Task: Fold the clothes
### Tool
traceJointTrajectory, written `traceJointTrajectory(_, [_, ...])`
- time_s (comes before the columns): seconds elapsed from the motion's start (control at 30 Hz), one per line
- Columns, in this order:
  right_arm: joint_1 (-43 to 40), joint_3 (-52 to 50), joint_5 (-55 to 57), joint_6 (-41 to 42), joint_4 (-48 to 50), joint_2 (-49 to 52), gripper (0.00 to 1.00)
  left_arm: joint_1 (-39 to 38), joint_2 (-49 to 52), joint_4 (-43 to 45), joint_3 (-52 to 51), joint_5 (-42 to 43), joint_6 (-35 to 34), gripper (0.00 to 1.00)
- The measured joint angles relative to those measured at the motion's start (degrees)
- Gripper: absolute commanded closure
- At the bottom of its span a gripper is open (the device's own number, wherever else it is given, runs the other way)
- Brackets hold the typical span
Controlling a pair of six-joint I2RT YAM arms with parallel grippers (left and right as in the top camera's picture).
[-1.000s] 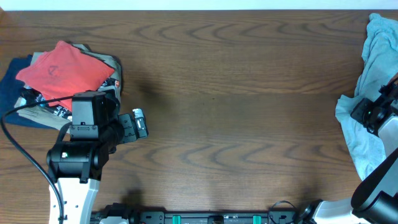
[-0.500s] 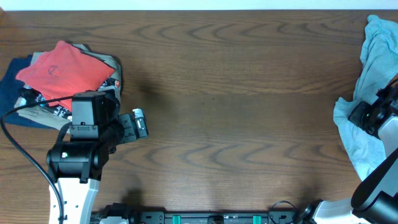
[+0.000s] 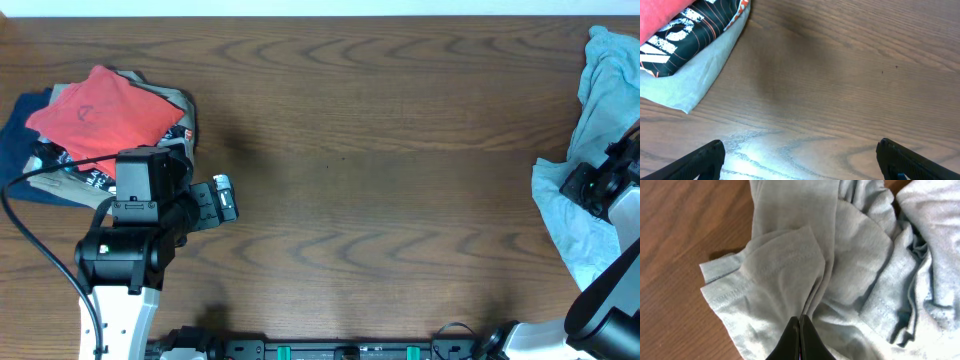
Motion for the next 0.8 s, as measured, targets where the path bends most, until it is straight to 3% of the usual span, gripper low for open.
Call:
traceJointTrajectory(0.17, [0.0,0.02,-0.02,0.0,-0.37,0.0,0.99,0.0,0.0,-0.02,0.0,0.0,0.0,0.02])
traceJointTrajectory(0.2, [0.0,0.02,0.0,0.0,-0.61,0.0,0.94,0.0,0.0,-0.02,0.0,0.0,0.0,0.02])
traceJointTrajectory(0.27, [-0.02,0.02,0.02,0.13,-0.81,0.0,0.69,0.0,0.0,-0.02,0.0,0.0,0.0,0.02])
traceJointTrajectory(0.3, [-0.02,0.02,0.11,0.33,-0.61,0.0,0.67,0.0,0.0,-0.02,0.0,0.0,0.0,0.02])
traceJointTrajectory(0.8, [-0.02,0.11,3.82,0.2,7.43,2.12,0.65,0.0,0.0,-0.02,0.0,0.02,0.0,0.02])
